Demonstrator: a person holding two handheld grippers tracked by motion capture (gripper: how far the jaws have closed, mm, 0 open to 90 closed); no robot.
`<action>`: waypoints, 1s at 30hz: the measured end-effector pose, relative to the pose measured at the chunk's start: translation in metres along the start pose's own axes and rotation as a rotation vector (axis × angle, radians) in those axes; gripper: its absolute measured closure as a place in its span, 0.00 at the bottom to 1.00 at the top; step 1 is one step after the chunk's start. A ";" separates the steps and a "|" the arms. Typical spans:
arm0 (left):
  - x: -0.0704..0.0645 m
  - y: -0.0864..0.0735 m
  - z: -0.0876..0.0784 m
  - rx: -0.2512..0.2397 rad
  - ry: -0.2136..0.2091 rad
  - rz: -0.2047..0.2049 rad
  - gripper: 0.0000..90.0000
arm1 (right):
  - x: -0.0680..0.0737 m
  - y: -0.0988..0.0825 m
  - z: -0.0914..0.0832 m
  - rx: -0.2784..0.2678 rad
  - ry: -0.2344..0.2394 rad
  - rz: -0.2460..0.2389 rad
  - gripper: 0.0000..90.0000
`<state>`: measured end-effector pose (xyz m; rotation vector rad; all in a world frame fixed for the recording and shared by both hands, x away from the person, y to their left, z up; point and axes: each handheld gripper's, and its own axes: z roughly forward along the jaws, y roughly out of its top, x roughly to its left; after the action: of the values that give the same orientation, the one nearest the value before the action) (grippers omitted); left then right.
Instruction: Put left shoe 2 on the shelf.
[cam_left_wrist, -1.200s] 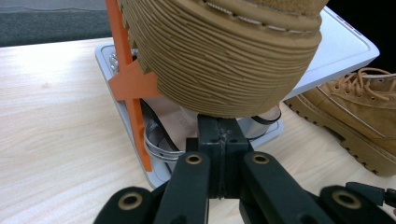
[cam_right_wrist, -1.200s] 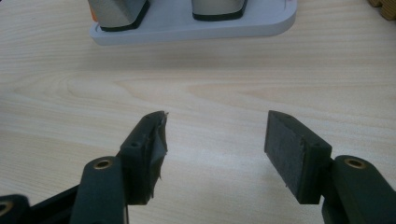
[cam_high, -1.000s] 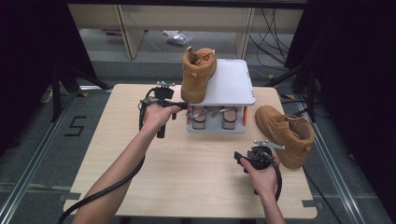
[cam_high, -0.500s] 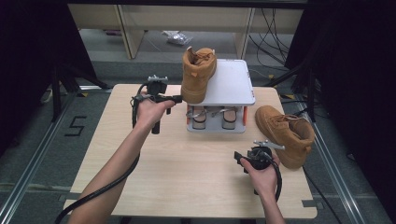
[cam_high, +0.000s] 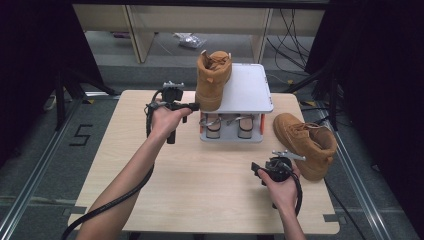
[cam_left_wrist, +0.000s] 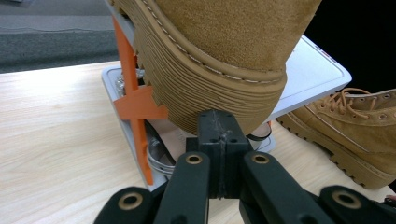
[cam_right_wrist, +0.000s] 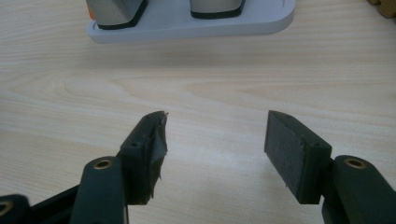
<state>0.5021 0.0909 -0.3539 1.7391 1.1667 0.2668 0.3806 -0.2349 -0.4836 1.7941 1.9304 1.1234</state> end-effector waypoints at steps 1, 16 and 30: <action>-0.001 0.000 0.001 0.004 0.000 0.001 1.00 | -0.001 0.000 0.001 -0.006 -0.018 -0.014 0.44; 0.008 -0.006 -0.006 -0.030 -0.014 0.001 0.99 | -0.006 0.003 -0.004 -0.020 -0.014 -0.044 0.44; 0.055 -0.037 -0.040 -0.133 0.050 0.000 0.93 | -0.019 0.009 -0.015 -0.062 -0.016 -0.011 0.45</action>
<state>0.4831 0.1605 -0.3820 1.6239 1.1590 0.3814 0.3812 -0.2584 -0.4734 1.7528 1.8731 1.1486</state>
